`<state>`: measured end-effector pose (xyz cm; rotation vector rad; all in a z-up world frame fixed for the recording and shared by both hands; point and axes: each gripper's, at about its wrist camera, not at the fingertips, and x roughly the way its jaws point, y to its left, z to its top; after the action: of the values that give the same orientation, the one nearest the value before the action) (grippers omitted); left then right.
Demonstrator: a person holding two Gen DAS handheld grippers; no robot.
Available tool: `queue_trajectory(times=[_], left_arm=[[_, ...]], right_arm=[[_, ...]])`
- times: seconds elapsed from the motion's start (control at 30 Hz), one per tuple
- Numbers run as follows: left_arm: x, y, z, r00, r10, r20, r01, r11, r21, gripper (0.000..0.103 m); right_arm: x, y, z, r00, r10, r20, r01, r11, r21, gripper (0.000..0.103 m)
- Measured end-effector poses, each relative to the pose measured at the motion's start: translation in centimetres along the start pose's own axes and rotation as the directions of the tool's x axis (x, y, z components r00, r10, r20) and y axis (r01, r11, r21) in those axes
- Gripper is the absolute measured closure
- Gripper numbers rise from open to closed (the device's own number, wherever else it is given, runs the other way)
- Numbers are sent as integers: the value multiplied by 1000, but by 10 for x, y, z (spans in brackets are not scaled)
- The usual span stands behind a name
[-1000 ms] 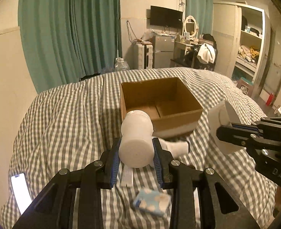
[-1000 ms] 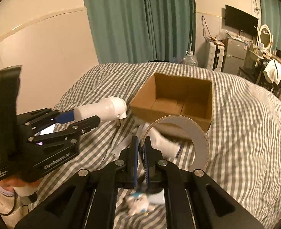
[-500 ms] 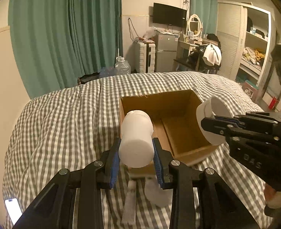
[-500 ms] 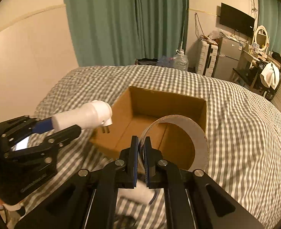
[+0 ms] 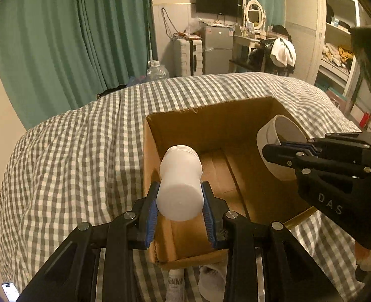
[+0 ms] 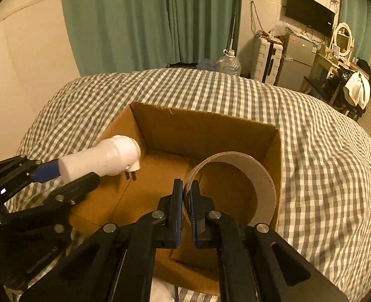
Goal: Organize objects
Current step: 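Carry the hair dryer into the box with the left tool while the right tool drops the tape roll in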
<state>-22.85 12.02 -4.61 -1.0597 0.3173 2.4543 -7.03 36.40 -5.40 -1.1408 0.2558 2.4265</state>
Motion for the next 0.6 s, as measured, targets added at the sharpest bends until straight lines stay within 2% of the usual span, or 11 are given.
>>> queue_trajectory(times=[0.07, 0.13, 0.2, 0.23, 0.27, 0.3, 0.33, 0.5, 0.6], left_arm=[[2, -1, -2, 1000, -14, -13, 14, 1000, -5, 71], [-1, -1, -4, 1000, -23, -15, 23, 1000, -15, 71], [-8, -1, -4, 1000, -23, -16, 22, 1000, -22, 69], [-12, 0, -6, 1000, -22, -11, 21, 1000, -22, 67], [-17, -2, -4, 1000, -18, -5, 18, 1000, -20, 64], [-24, -2, -5, 1000, -14, 2, 14, 1000, -16, 52], [-33, -3, -4, 1000, -5, 13, 5, 1000, -14, 41], [-81, 2, 0, 997, 29, 69, -27, 999, -22, 36], [-118, 4, 0, 990, 66, 122, -64, 998, -25, 21]], right_arm=[[-1, -4, 0, 1000, 23, -1, -23, 1000, 19, 97], [-6, -3, 0, 1000, 31, 2, -31, 999, 30, 92], [-15, -3, 0, 1000, 28, 9, -28, 999, 39, 75], [-18, -3, 1, 999, 30, 13, -31, 999, 44, 62], [-25, -3, 2, 999, 33, 23, -34, 998, 51, 52], [-31, -3, 3, 999, 32, 33, -34, 998, 58, 48], [-39, -3, 4, 999, 34, 42, -36, 997, 62, 46], [-88, 4, 11, 995, 10, 97, -17, 997, 70, 40], [-127, 11, 9, 989, -26, 144, 17, 998, 61, 35]])
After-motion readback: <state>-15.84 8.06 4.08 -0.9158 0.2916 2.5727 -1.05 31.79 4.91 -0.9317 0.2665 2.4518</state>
